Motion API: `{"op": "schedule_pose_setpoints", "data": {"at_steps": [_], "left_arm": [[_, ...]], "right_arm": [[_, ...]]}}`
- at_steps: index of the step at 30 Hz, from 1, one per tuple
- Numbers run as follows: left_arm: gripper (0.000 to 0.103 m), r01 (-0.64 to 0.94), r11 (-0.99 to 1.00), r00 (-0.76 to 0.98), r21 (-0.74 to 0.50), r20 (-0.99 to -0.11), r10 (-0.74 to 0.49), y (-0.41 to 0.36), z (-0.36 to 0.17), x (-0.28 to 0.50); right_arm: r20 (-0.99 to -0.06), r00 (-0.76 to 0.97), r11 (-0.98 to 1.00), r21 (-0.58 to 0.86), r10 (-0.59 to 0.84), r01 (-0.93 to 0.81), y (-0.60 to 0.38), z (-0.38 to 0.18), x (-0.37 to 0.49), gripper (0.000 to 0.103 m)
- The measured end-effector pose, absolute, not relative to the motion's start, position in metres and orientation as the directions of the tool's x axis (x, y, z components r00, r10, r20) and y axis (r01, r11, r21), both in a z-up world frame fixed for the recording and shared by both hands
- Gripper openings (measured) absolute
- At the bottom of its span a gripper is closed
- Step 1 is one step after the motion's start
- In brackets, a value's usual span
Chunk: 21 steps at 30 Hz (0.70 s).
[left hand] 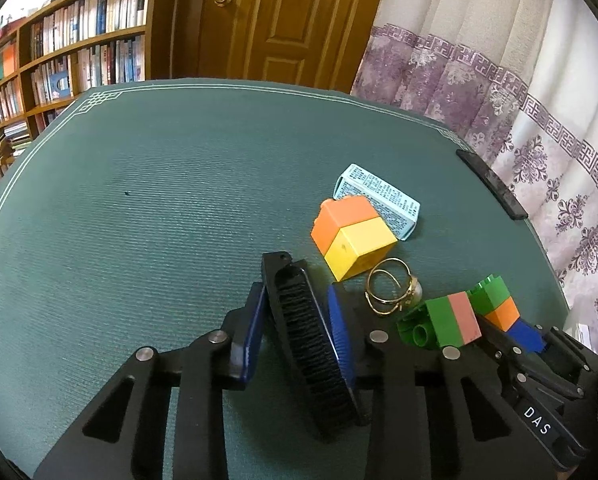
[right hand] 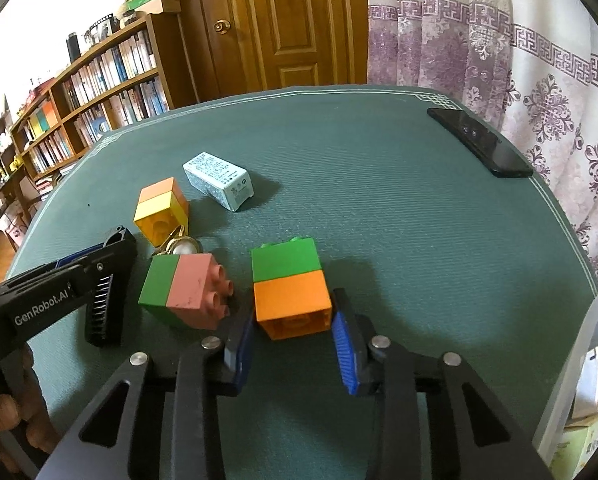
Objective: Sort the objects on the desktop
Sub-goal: 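Close the left tool on the black comb while the right tool closes on the green-orange brick, then lift the black comb with the left tool while the right tool lifts the green-orange brick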
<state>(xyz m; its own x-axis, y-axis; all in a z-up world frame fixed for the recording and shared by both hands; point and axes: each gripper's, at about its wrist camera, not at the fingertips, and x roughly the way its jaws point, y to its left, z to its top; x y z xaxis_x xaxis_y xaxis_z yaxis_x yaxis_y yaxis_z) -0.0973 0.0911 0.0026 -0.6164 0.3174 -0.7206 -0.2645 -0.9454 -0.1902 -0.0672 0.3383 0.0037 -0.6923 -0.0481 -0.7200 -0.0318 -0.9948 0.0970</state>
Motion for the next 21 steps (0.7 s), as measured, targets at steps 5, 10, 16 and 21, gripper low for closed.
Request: {"op": "schedule_pose_setpoints", "data": {"at_steps": [5, 10, 16, 21], "left_arm": [[0.033, -0.274, -0.946, -0.609, -0.170, -0.730, 0.308, 0.092, 0.003, -0.094], [0.035, -0.275, -0.954, -0.621, -0.118, -0.736, 0.270, 0.096, 0.002, -0.087], [0.033, -0.279, -0.957, -0.636, -0.085, -0.730, 0.251, 0.097, 0.001, -0.084], [0.028, -0.279, -0.954, -0.641, -0.109, -0.718, 0.270, 0.092, 0.003, -0.083]], "right_arm": [[-0.723, -0.690, -0.995, 0.091, -0.038, -0.041, 0.340, 0.003, -0.063, 0.038], [-0.725, -0.688, -0.995, 0.087, -0.033, -0.043, 0.339, 0.003, -0.061, 0.038], [-0.726, -0.687, -0.995, 0.085, -0.030, -0.046, 0.338, 0.003, -0.063, 0.038], [-0.726, -0.687, -0.996, 0.081, -0.028, -0.045, 0.338, 0.003, -0.064, 0.038]]}}
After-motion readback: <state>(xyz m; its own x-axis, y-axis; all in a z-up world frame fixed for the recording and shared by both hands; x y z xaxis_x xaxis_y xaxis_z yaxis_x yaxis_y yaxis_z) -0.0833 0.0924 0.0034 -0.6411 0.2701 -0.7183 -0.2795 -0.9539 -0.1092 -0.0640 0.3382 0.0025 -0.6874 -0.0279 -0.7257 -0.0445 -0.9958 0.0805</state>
